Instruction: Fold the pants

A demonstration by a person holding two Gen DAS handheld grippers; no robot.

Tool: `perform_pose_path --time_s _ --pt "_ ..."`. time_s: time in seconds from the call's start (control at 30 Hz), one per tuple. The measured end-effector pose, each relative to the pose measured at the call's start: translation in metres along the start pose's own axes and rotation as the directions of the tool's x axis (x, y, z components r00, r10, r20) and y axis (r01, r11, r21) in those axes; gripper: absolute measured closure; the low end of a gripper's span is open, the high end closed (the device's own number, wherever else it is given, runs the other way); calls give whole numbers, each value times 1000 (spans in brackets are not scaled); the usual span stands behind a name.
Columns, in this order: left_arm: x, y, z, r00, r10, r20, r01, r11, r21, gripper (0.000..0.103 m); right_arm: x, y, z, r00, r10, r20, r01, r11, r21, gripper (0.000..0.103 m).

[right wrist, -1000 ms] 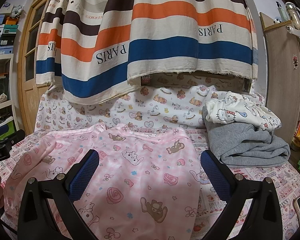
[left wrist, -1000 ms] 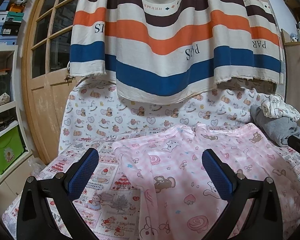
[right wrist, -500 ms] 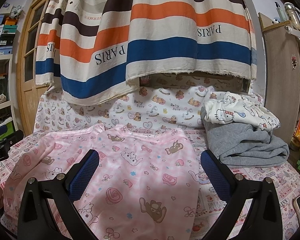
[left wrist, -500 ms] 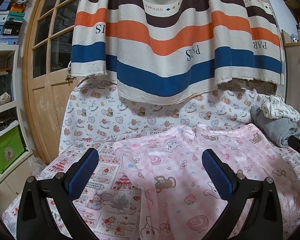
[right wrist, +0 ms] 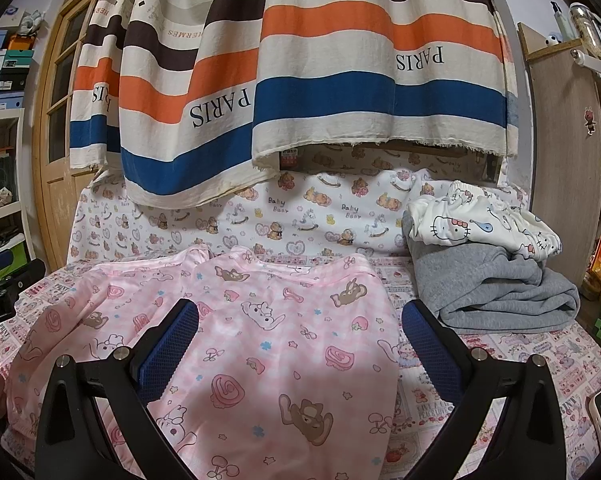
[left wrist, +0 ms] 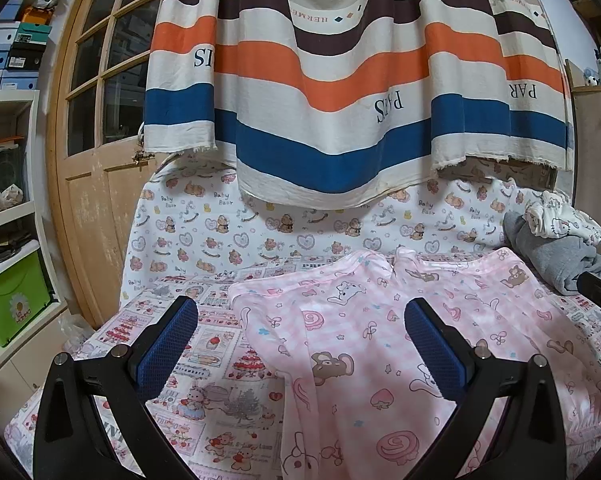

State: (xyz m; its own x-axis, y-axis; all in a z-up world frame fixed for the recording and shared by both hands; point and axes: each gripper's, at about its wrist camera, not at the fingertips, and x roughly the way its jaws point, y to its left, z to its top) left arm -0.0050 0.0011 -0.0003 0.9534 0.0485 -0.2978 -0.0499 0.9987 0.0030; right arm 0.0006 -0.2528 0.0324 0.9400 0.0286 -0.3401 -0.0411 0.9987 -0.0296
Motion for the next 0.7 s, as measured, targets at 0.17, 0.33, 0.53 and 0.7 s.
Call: perform_pose_path --time_s 0.17,0.33,0.53,0.7 --pt "0 0 0 1000 1 1 -1 1000 -1 0 0 0 0 1000 -1 0 1 1000 0 1" --pt "0 0 0 1000 1 1 -1 1000 -1 0 0 -1 0 1000 2 -2 -2 1000 1 1" --pt "0 0 0 1000 1 3 -1 1000 -1 0 1 -1 -1 1000 4 -2 -4 1000 1 1" --pt "0 1 -1 1000 4 -2 -4 1000 -2 0 1 -1 -1 1000 4 -3 -4 1000 1 1"
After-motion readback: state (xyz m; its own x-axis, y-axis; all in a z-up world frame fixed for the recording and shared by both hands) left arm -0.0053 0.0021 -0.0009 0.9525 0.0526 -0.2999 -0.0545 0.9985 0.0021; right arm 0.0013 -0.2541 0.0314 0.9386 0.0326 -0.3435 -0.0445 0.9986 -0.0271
